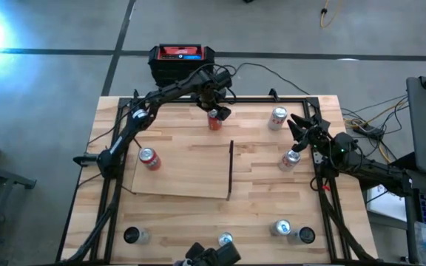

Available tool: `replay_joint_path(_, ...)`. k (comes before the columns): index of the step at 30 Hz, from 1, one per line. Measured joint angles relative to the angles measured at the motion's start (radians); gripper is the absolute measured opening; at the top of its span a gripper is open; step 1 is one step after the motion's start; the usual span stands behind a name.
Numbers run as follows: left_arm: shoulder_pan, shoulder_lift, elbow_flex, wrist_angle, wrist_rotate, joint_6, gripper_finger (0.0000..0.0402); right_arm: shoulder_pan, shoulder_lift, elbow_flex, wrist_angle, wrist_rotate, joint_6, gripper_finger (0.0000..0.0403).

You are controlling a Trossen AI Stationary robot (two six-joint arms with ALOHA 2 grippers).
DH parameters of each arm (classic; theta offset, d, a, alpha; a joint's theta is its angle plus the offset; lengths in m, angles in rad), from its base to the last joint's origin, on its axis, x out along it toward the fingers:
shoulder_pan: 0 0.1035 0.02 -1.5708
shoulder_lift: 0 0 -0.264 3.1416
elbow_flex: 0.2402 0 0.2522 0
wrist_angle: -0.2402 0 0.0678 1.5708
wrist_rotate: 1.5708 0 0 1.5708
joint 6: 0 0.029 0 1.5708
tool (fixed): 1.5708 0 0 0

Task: Place canned beverage on shelf
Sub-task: Put the red soda can on the shelf aligned with the other red soda can

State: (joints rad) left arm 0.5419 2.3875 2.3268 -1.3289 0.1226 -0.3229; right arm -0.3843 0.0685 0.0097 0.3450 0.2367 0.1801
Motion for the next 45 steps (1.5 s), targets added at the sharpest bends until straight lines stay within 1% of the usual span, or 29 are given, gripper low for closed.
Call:
replay_joint_path(2, 0.000, 0.000, 0.000, -0.001, 0.000, -0.001, 0.0285, 0.000, 0.000, 0.000, 0.000, 0.000, 0.000, 0.0157)
replay_joint_path(7, 0.000, 0.000, 0.001, -0.023, 0.000, -0.010, 0.0285, 0.000, 0.000, 0.000, 0.000, 0.000, 0.000, 0.0157)
replay_joint_path(10, -0.001, -0.001, 0.002, -0.064, -0.001, 0.030, 0.0285, 0.000, 0.000, 0.000, 0.000, 0.000, 0.000, 0.0157)
replay_joint_path(18, -0.032, -0.002, 0.002, -0.167, -0.001, 0.325, 0.0285, 0.000, 0.000, 0.000, 0.000, 0.000, 0.000, 0.0157)
replay_joint_path(23, -0.044, -0.002, 0.002, -0.191, -0.001, 0.502, 0.0304, 0.000, 0.000, 0.000, 0.000, 0.000, 0.000, 0.0157)
replay_joint_path(29, -0.057, -0.002, 0.001, -0.170, 0.000, 0.672, 0.0309, 0.000, 0.000, 0.000, 0.000, 0.000, 0.000, 0.0157)
replay_joint_path(39, -0.075, -0.002, 0.001, -0.159, 0.004, 1.021, 0.0312, 0.000, 0.000, 0.000, 0.000, 0.000, 0.000, 0.0157)
replay_joint_path(45, -0.075, -0.002, 0.001, -0.130, -0.001, 1.181, 0.0313, 0.000, 0.000, 0.000, 0.000, 0.000, 0.000, 0.0157)
